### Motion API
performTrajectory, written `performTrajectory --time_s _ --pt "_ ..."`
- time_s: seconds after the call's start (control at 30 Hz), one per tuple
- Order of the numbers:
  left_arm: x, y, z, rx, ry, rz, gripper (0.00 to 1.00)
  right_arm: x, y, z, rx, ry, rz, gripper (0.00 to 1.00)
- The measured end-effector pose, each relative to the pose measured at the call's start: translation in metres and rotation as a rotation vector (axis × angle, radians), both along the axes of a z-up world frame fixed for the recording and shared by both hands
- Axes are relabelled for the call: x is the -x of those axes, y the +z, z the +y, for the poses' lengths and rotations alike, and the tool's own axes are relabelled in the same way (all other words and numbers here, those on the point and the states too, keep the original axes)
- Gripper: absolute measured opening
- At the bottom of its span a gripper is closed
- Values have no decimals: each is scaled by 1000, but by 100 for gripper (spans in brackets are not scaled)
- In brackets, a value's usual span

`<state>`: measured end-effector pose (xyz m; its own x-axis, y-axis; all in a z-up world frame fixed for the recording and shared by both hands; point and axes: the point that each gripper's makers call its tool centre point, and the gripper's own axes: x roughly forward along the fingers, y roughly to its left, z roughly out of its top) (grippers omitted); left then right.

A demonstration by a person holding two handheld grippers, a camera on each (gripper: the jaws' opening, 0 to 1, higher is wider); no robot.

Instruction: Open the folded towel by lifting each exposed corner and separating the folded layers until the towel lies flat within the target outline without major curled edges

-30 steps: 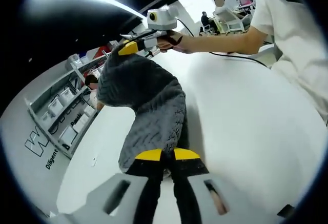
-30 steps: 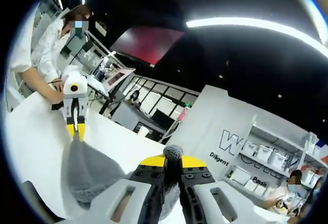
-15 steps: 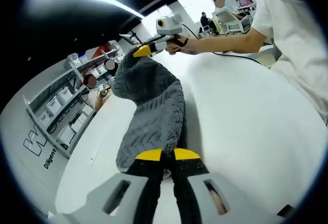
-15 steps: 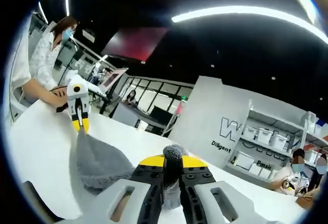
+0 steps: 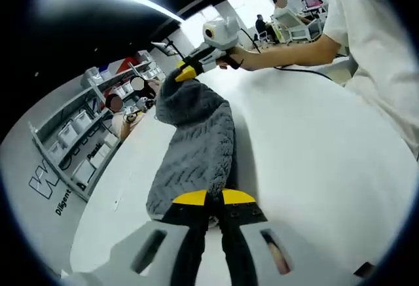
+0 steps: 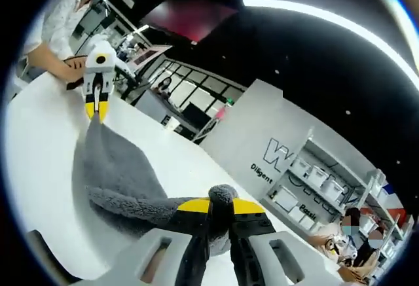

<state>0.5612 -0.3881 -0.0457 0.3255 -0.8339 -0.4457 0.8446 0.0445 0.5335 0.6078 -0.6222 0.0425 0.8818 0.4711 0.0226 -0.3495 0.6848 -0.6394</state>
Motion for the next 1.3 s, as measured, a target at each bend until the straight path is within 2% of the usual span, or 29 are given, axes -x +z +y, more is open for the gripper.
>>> performTrajectory --time_s 0.27,0.53,0.87,0.9,0.97,1.1,1.17,1.2,1.23,1.3 --pt "12 -2 -5 -7 -4 -2 5 -4 -5 -10 -44 -12 27 3" --pt "13 -1 -3 -7 -6 -11 5 -12 -16 -13 -87 -12 79 4" --pt "11 1 -3 -14 -4 -26 5 -19 -18 -17 -95 -15 95 6" --pt "11 1 -2 -14 -4 -25 5 -21 -16 -19 -109 -25 92 8" --pt "10 2 -2 -11 -4 -24 5 -24 -11 -26 -146 -66 72 19" --pt "8 2 -3 -10 -4 -25 5 -23 -4 -34 -178 -86 37 33" --pt "7 3 -3 -11 -5 -26 5 -23 -1 -38 -196 -111 28 44" --pt "7 3 -3 -10 -5 -25 5 -23 3 -41 -238 -124 19 51" --pt "7 2 -3 -11 -6 -23 5 -24 6 -42 -267 -133 4 62" --pt "6 2 -3 -12 -6 -21 5 -24 8 -47 -289 -166 -9 79"
